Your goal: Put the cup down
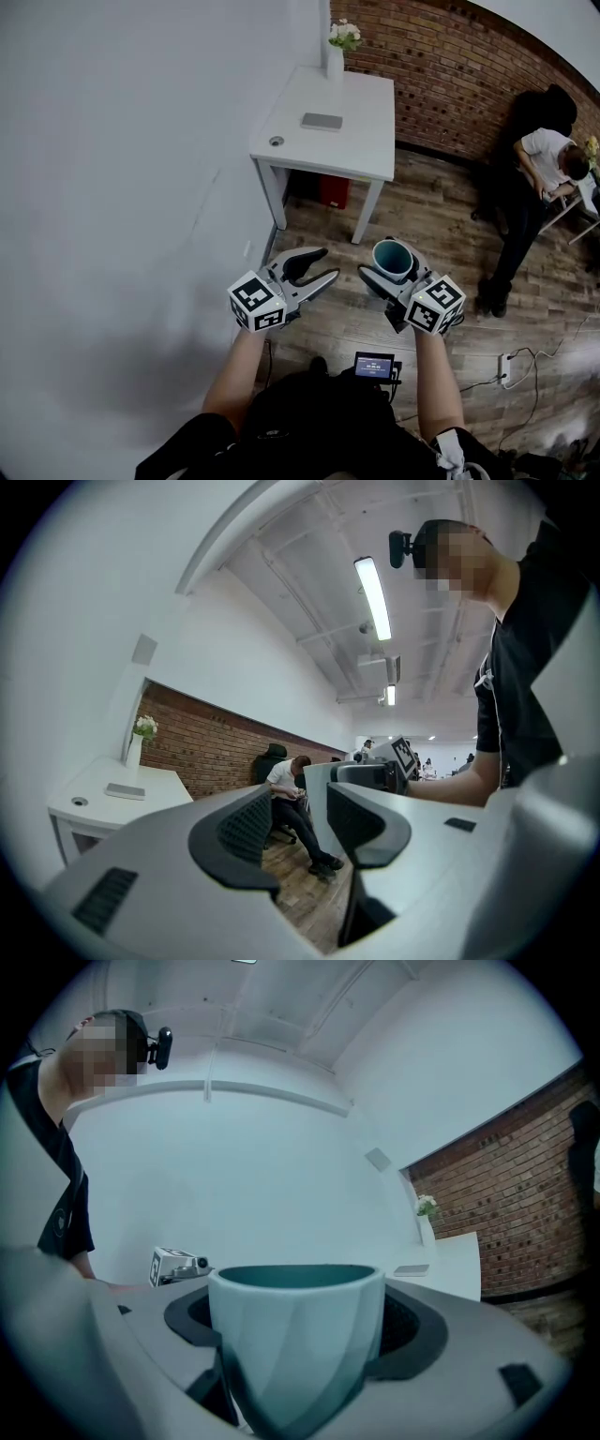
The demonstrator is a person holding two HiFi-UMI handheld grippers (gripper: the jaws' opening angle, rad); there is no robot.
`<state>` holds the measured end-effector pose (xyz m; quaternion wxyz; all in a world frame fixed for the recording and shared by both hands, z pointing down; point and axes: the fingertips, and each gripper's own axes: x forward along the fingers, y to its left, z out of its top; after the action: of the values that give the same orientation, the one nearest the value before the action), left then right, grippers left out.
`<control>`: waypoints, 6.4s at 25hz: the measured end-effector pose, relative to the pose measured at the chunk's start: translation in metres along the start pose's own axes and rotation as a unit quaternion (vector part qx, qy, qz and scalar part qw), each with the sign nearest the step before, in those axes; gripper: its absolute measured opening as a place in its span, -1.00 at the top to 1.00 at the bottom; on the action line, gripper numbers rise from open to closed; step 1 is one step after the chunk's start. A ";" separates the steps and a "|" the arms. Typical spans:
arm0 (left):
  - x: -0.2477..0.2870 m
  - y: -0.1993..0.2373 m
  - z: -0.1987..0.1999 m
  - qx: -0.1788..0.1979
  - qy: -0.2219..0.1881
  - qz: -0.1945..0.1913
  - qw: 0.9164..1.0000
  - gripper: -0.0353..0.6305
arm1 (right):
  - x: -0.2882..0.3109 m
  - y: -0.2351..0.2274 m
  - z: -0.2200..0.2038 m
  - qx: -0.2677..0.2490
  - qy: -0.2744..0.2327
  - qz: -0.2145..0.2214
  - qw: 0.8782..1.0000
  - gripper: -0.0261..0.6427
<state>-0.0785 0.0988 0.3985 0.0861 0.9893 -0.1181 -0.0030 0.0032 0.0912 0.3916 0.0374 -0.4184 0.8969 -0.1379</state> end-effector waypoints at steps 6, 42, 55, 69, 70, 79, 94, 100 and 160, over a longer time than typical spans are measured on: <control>0.008 0.022 -0.006 -0.002 0.003 0.002 1.000 0.32 | 0.014 -0.020 -0.001 0.003 -0.007 -0.004 1.000 -0.31; 0.194 0.309 0.021 -0.008 0.001 0.089 0.996 0.32 | 0.182 -0.319 0.070 -0.022 -0.001 0.045 0.999 -0.31; 0.220 0.344 0.032 -0.005 0.008 0.107 0.994 0.33 | 0.205 -0.360 0.089 -0.033 -0.014 0.049 0.998 -0.31; 0.220 0.354 0.044 -0.006 0.003 0.086 0.996 0.33 | 0.222 -0.356 0.097 -0.030 -0.012 0.037 0.999 -0.31; 0.219 0.354 0.045 -0.006 0.003 0.083 0.997 0.33 | 0.225 -0.355 0.097 -0.029 -0.013 0.036 0.999 -0.31; 0.206 0.360 0.046 -0.005 0.004 0.078 0.997 0.33 | 0.240 -0.337 0.091 -0.045 -0.001 0.048 0.998 -0.31; 0.200 0.364 0.045 -0.005 0.007 0.089 0.996 0.33 | 0.251 -0.341 0.082 -0.049 0.019 0.059 0.997 -0.31; 0.203 0.384 0.045 -0.002 0.006 0.097 0.995 0.33 | 0.276 -0.364 0.076 -0.072 0.042 0.069 0.994 -0.31; 0.192 0.524 -0.015 -0.042 -0.014 0.195 0.980 0.47 | 0.528 -0.516 -0.046 -0.144 0.090 0.116 0.978 -0.31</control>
<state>-0.0133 -0.4452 0.5054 0.1251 0.9424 -0.3101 -0.0048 0.0354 -0.6163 0.6051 -0.0889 -0.2980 0.9496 -0.0390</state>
